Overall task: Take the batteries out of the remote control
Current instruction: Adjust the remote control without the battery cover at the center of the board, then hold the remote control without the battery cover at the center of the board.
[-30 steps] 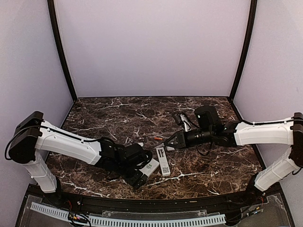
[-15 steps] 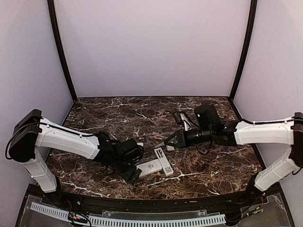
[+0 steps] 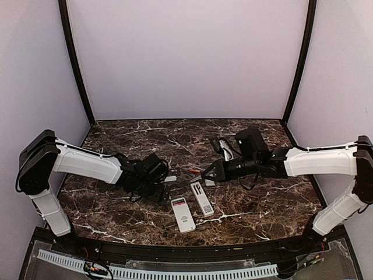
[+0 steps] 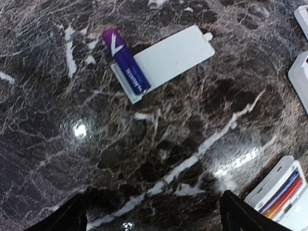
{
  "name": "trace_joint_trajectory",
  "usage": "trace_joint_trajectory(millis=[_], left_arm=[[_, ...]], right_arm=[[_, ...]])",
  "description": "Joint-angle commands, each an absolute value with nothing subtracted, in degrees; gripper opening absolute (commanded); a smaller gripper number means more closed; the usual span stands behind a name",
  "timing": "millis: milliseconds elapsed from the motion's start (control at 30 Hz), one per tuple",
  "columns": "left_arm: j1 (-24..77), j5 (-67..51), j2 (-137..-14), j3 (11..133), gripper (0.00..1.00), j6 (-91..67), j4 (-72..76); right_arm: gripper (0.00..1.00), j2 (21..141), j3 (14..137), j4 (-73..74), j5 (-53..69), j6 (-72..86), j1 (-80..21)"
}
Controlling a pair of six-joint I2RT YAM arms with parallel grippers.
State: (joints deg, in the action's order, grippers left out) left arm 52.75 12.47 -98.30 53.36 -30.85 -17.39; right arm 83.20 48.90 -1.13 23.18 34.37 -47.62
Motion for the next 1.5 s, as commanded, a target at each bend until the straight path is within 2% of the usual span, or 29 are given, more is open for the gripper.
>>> trace_joint_trajectory(millis=[0,133,267,400,533,600,733,933,1067,1467], left_arm=[[51.8,9.3,-99.4,55.9,0.95,-32.2,-12.2],[50.2,3.5,-96.8,53.1,0.93,-36.0,-8.1],[49.2,-2.3,-92.7,49.0,0.83,-41.9,-4.8],[48.9,-8.5,-90.8,46.8,0.7,-44.5,-2.5],[47.6,-14.8,-90.9,45.0,0.48,-46.0,-0.3],[47.0,-17.5,-91.2,43.9,0.44,-46.5,1.6],[46.1,-21.8,-92.8,43.0,0.37,-47.0,3.2],[45.8,-24.1,-94.7,42.7,0.34,-47.5,4.8],[45.5,-24.0,-95.8,42.6,0.27,-48.1,5.5],[45.4,-23.8,-97.0,42.7,0.17,-48.3,5.6]], right_arm=[[0.0,84.1,50.3,1.8,20.2,35.1,-47.5],[0.0,84.6,50.1,3.4,18.1,36.1,-48.4],[0.0,87.3,52.2,5.5,16.1,36.1,-50.8],[0.0,90.8,55.6,8.4,13.9,34.9,-53.5],[0.0,92.8,57.7,10.0,12.8,34.3,-54.7],[0.0,93.3,58.3,10.5,12.4,34.1,-55.0],[0.0,94.5,59.5,11.9,11.9,34.0,-55.5],[0.0,95.5,60.3,13.4,10.8,34.4,-56.1],[0.0,96.2,60.9,13.7,10.7,34.5,-56.2],[0.0,97.5,61.7,13.9,10.7,34.5,-56.4]])
